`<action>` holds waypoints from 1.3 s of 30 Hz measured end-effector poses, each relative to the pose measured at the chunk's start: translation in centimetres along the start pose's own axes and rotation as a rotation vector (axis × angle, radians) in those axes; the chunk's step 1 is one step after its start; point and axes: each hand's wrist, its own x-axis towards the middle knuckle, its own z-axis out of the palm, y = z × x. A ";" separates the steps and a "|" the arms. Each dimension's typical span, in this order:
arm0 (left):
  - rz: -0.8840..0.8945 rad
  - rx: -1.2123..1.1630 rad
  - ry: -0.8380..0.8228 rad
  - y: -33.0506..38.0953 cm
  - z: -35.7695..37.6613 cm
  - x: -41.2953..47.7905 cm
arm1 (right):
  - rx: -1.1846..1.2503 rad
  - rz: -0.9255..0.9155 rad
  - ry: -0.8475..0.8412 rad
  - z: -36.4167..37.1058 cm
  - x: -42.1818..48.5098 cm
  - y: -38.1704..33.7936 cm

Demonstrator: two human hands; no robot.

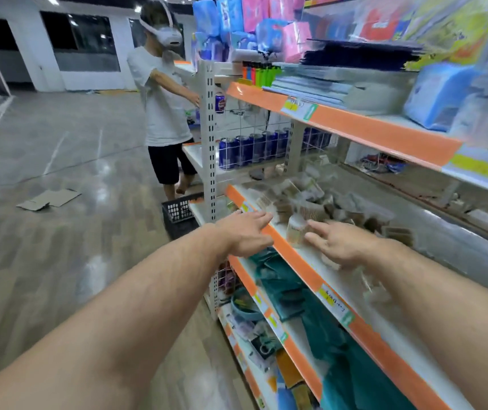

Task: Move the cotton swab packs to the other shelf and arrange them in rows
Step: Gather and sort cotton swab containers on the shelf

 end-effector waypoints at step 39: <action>0.673 0.094 -0.186 -2.8 1.8 23.3 | 0.181 0.896 0.090 5.3 9.0 1.2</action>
